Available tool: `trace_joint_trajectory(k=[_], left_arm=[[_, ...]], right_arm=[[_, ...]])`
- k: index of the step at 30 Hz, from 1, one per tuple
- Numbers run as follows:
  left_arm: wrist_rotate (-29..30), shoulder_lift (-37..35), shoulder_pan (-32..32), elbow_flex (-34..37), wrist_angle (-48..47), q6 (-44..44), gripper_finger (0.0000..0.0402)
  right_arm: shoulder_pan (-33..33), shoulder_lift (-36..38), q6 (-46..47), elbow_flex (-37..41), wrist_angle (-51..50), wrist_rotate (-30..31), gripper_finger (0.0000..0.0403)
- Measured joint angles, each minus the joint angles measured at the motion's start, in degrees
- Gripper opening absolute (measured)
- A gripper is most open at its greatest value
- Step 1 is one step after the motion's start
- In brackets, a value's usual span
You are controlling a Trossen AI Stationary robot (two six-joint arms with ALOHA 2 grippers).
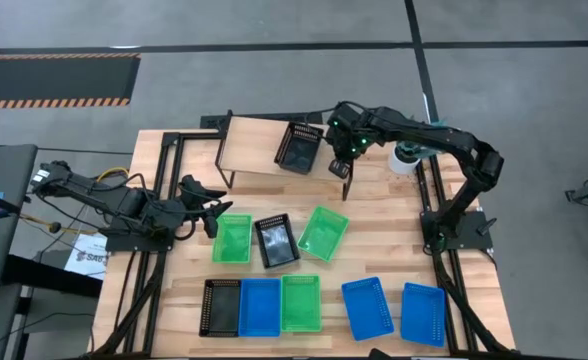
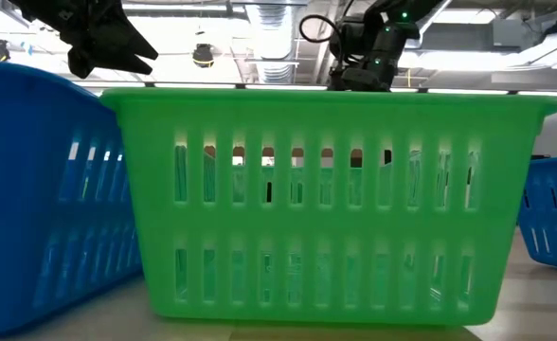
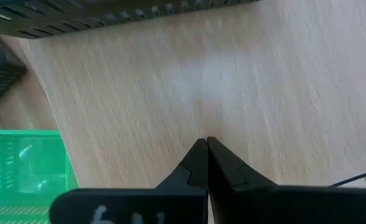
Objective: Stack baskets on shelf by color
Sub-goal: Adjust the shelf
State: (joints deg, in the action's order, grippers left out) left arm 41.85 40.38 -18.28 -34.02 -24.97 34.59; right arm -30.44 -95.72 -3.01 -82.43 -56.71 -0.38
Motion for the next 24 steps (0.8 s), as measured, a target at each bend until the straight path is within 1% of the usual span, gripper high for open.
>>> trace_joint_trajectory(k=[6, 12, 17, 21, 24], left_arm=[[0.0, 0.0, 0.0, 0.0, 0.0, 0.0, 0.0167], [0.0, 0.0, 0.0, 0.0, 0.0, 0.0, 0.0167], [0.0, 0.0, 0.0, 0.0, 0.0, -0.3, 0.0167], [0.1, 0.0, 0.0, 0.0, 0.0, -0.3, 0.0167], [0.2, 0.0, 0.0, 0.0, 0.0, -0.3, 0.0167]], right_arm=[[0.0, 0.0, 0.0, 0.0, -0.8, 0.4, 0.0020], [0.0, 0.0, 0.0, 0.0, -4.2, 0.6, 0.0019], [0.0, 0.0, 0.1, 0.0, -4.2, 0.6, 0.0017], [0.0, 0.0, 0.0, 0.0, -2.3, 0.6, 0.0023], [0.0, -0.3, 0.0, -1.5, -2.0, 0.5, 0.0028]])
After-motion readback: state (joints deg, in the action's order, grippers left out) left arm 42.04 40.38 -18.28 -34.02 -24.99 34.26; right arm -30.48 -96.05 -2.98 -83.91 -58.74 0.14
